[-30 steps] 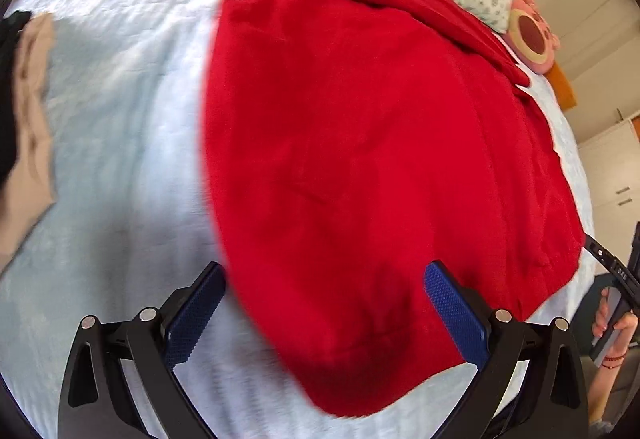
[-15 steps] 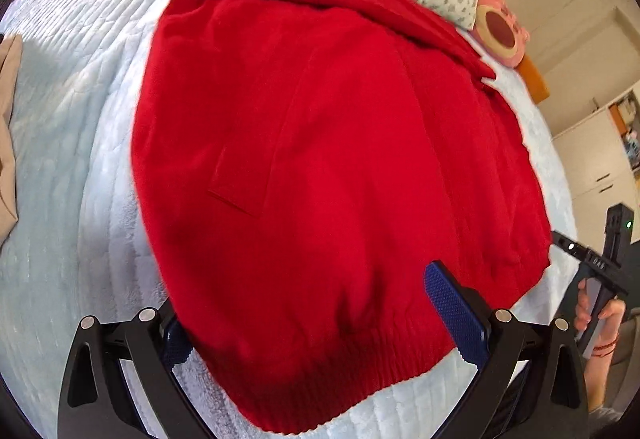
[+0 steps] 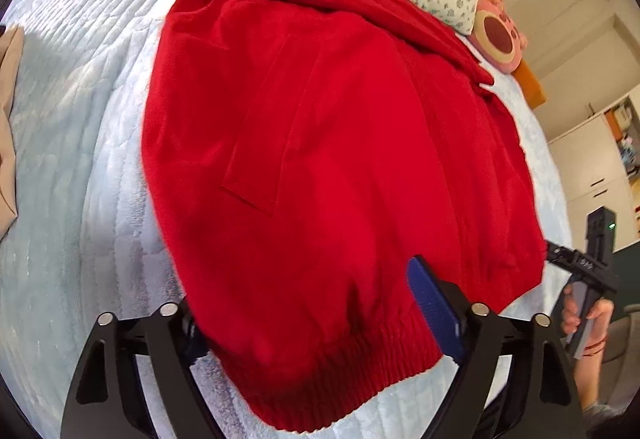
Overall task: Fold large clothes
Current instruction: 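Move both tools to the ribbed hem of the narrowed shirt, then close both tools on the ribbed hem of the red shirt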
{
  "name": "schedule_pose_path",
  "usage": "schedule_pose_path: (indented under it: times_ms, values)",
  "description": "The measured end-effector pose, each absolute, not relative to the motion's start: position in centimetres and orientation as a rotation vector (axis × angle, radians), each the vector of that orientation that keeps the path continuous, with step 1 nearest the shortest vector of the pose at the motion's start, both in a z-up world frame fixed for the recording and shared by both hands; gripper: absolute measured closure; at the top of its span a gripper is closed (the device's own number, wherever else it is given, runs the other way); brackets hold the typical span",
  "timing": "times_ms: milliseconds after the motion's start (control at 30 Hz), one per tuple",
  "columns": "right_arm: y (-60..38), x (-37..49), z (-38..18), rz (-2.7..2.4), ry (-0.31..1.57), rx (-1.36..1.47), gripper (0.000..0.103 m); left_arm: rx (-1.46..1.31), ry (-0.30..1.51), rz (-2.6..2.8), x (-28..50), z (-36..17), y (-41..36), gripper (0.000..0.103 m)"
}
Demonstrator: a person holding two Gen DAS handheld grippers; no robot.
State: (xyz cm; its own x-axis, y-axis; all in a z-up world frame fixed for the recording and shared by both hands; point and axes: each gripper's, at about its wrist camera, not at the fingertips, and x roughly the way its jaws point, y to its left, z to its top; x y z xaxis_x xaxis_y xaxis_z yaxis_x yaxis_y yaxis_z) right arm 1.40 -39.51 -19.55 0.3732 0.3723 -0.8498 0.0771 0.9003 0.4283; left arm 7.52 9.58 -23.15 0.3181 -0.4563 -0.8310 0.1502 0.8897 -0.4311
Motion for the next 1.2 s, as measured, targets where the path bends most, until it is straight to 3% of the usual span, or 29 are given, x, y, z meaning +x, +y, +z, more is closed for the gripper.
schedule_pose_path:
  times_ms: [367, 467, 667, 833, 867, 933, 1000, 1133, 1200]
  values:
    - [-41.5, 1.5, -20.4, 0.290, 1.167, 0.674, 0.030, -0.211, 1.192, -0.392, 7.2, -24.1, 10.0, 0.029]
    - [-42.0, 1.5, -20.4, 0.316, 1.175, 0.726, 0.027, -0.234, 1.203, -0.404, 7.3, -24.3, 10.6, 0.029]
    - [-41.4, 2.0, -20.0, 0.357, 1.166, 0.757, 0.011, -0.197, 1.195, -0.396, 7.3, -24.3, 10.2, 0.023]
    - [-41.0, 2.3, -20.0, 0.335, 1.150, 0.718, 0.012, -0.221, 1.198, -0.385, 7.7, -24.3, 10.4, 0.027]
    - [-40.8, 2.2, -20.0, 0.317, 1.152, 0.682, 0.016, -0.201, 1.200, -0.369, 7.7, -24.3, 10.3, 0.030]
    - [-40.1, 2.2, -19.9, 0.288, 1.144, 0.630, 0.043, -0.178, 1.199, -0.344, 7.5, -24.1, 9.9, 0.040]
    - [-39.9, 2.3, -19.7, 0.261, 1.145, 0.594, 0.064, -0.177, 1.203, -0.346, 7.4, -23.7, 10.0, 0.051]
    - [-39.3, 1.6, -18.3, 0.282, 1.117, 0.535, 0.084, -0.172, 1.198, -0.368, 7.2, -22.8, 10.0, 0.065]
    - [-39.1, 1.2, -17.4, 0.301, 1.099, 0.533, 0.086, -0.159, 1.169, -0.378, 6.8, -22.0, 9.8, 0.076]
